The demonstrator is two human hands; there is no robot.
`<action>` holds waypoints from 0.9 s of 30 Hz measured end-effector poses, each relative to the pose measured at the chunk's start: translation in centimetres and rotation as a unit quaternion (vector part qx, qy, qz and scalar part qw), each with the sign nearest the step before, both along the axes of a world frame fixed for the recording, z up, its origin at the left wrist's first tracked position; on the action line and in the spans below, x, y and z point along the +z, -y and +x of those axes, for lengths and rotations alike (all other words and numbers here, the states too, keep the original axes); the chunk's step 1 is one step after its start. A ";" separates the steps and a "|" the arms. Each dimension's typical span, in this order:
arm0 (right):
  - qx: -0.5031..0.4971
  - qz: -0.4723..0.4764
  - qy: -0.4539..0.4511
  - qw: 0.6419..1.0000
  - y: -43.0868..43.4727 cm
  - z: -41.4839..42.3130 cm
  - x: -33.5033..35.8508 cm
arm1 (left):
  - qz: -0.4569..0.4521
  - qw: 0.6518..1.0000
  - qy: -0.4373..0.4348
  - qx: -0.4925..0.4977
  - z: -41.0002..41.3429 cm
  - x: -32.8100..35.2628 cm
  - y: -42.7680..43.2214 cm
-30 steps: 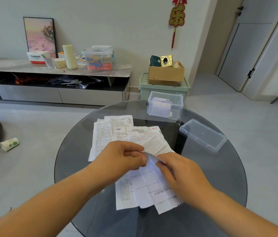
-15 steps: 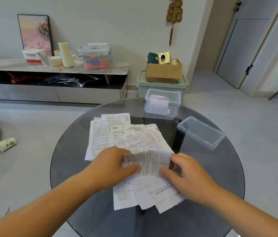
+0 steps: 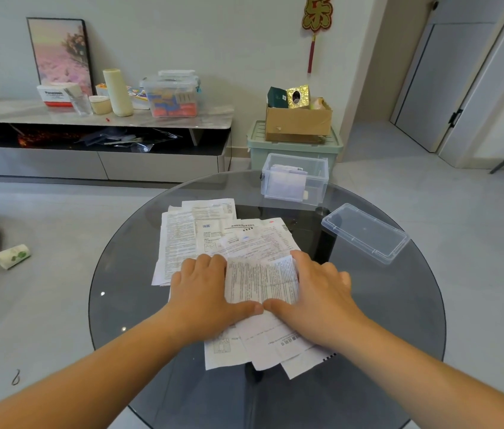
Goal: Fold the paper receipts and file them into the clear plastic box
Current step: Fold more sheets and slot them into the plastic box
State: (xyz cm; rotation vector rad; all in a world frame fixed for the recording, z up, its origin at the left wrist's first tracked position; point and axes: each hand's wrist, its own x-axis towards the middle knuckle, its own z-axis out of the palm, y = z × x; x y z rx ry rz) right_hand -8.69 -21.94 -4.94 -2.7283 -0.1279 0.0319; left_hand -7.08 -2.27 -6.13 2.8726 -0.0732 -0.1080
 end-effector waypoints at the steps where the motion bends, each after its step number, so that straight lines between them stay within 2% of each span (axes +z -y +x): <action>1: -0.008 -0.009 -0.001 1.000 0.3 0.1 -0.1 | -0.004 1.000 -0.003 0.000 0.0 0.0 0.0; 6: -0.024 -0.049 -0.040 0.998 1.6 0.8 0.0 | -0.038 0.999 -0.039 -0.003 0.2 0.8 -0.3; 14: -0.020 -0.005 -0.084 0.996 3.4 1.1 0.8 | -0.049 0.995 -0.079 -0.030 0.2 1.8 -0.9; 16: -0.012 -0.011 -0.061 0.998 3.2 0.9 1.2 | -0.043 0.995 -0.077 -0.034 0.1 1.9 -0.7; 20: 0.096 -0.002 0.019 0.995 1.6 0.0 1.4 | -0.049 0.994 -0.087 -0.040 0.2 2.2 -0.3; 23: 0.159 0.030 -0.009 0.987 0.3 -0.5 0.9 | -0.082 0.992 -0.092 -0.036 0.4 2.3 -0.2; 27: 0.160 0.042 -0.018 0.986 0.8 -0.2 -0.2 | -0.183 0.981 -0.065 -0.005 0.4 2.7 0.0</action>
